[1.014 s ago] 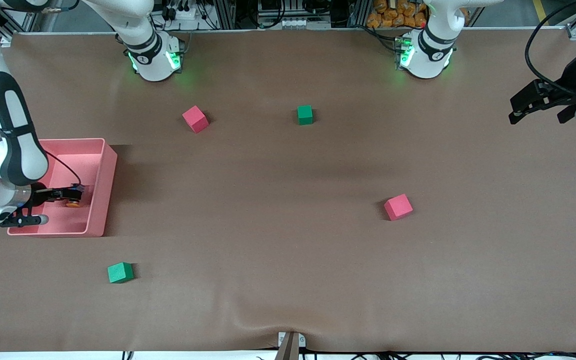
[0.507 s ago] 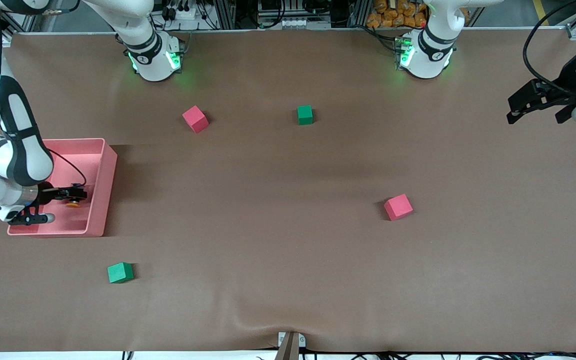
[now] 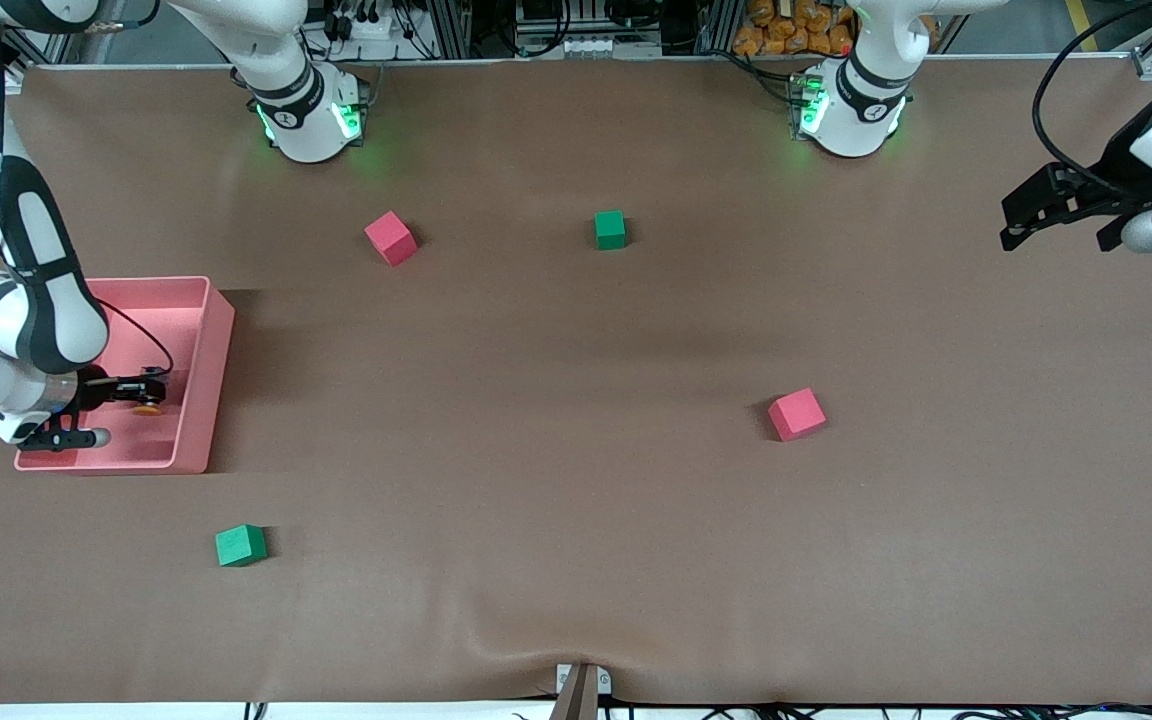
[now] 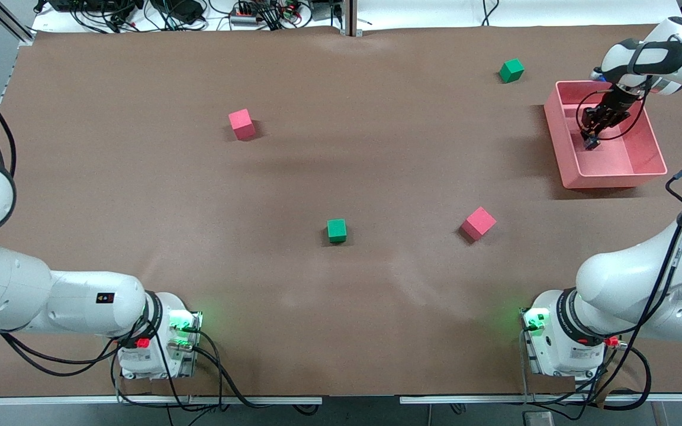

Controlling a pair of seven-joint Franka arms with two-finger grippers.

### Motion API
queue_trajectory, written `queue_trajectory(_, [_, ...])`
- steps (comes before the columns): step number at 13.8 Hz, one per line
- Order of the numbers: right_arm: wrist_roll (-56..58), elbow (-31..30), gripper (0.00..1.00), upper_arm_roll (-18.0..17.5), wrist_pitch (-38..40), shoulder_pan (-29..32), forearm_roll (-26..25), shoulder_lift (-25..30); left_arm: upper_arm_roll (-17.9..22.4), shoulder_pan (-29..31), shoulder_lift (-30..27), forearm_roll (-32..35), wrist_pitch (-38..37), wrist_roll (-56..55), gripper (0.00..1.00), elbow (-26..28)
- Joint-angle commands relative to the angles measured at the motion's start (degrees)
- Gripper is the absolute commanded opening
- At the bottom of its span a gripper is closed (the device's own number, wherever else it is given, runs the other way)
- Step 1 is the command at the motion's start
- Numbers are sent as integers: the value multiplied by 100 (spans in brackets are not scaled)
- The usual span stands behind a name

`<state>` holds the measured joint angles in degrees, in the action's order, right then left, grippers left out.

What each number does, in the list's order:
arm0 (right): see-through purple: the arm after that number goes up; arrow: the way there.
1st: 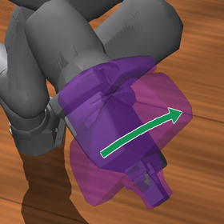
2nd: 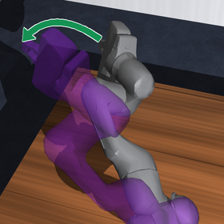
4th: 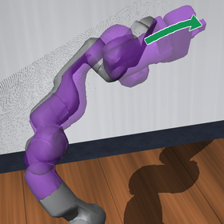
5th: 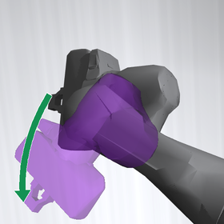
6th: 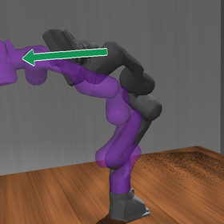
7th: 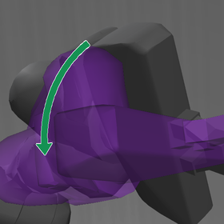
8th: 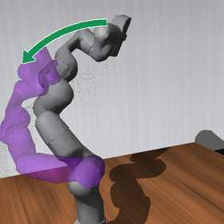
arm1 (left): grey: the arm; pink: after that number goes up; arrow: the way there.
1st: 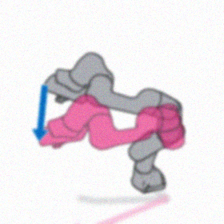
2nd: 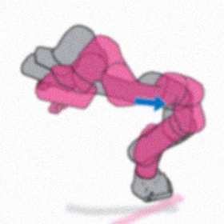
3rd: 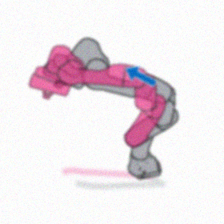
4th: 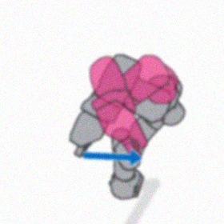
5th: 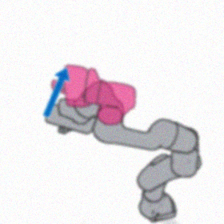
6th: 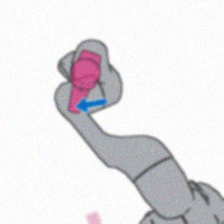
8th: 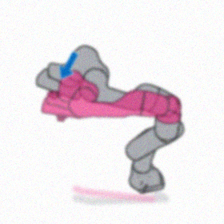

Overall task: Place and upright button with both arms
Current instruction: 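Lower the right gripper and grasp the yellow button's base, then lift the button out of the tray and carry it to mid-table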

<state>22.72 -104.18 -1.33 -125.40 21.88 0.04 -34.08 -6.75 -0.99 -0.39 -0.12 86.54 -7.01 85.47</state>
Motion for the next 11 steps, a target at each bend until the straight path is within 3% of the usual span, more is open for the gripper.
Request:
queue_trajectory(1, [145,152,0,-104,51,133,102,41,-28,2,56,-111,12,94,100,-119])
queue_trajectory(7, [66,1468,0,-122,1841,-8,102,68,-28,28,39,-67,3,165,100,-128])
queue_trajectory(11, [-704,2514,0,-157,3186,-639,119,85,-2,107,30,-93,12,331,100,-145])
